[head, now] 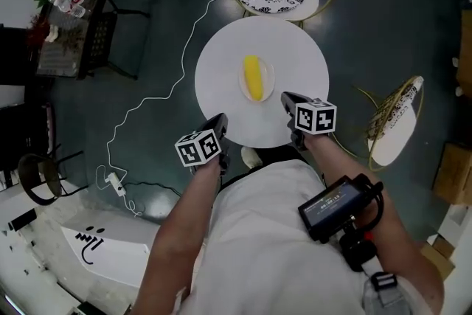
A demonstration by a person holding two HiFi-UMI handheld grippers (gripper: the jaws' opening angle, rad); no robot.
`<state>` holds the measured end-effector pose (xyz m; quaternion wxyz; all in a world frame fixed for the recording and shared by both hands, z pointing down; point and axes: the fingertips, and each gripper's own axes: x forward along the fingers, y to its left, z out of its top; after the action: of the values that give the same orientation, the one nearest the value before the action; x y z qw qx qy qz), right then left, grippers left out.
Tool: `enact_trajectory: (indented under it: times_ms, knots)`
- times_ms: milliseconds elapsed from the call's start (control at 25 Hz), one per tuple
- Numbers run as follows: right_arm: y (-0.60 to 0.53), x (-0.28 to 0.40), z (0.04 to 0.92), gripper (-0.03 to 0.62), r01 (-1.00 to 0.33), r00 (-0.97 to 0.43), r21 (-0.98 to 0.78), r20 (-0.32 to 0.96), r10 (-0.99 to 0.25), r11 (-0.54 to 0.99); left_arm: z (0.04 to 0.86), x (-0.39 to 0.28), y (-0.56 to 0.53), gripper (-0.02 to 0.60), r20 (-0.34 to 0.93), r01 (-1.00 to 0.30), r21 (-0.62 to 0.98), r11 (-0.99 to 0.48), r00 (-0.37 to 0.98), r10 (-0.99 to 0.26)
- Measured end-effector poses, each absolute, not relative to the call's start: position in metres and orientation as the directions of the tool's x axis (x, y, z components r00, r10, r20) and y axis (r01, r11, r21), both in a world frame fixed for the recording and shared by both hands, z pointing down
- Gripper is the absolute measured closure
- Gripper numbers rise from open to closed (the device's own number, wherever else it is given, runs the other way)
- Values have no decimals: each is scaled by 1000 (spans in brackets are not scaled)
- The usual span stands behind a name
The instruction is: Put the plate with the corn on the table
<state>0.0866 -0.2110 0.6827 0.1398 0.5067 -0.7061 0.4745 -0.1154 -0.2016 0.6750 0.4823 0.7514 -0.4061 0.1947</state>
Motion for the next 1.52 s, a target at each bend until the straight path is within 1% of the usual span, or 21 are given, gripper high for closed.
enact_trajectory:
  times_ms: [160,400,840,1120,1520]
  knots:
    - [-204,75,662,588,-832,-479,-549,633,-608,84,660,-120,-191,575,660,-790,565,-240,607,-443]
    - [-181,63,635,588,-810,-523,-565,576,-628,156,630,-108,-169,575,593,-752,558,-351,657,-465]
    - [-137,40,594,588,-777,-595,-559,498,-631,291,594,-100,-121,575,499,-698,546,-463,715,-490]
    - [-105,33,572,588,-765,-606,-558,453,-653,322,575,-102,-89,575,445,-650,552,-521,759,-476]
    - [-73,30,555,588,-782,-565,-549,425,-708,295,557,-111,-62,575,384,-612,542,-576,790,-478]
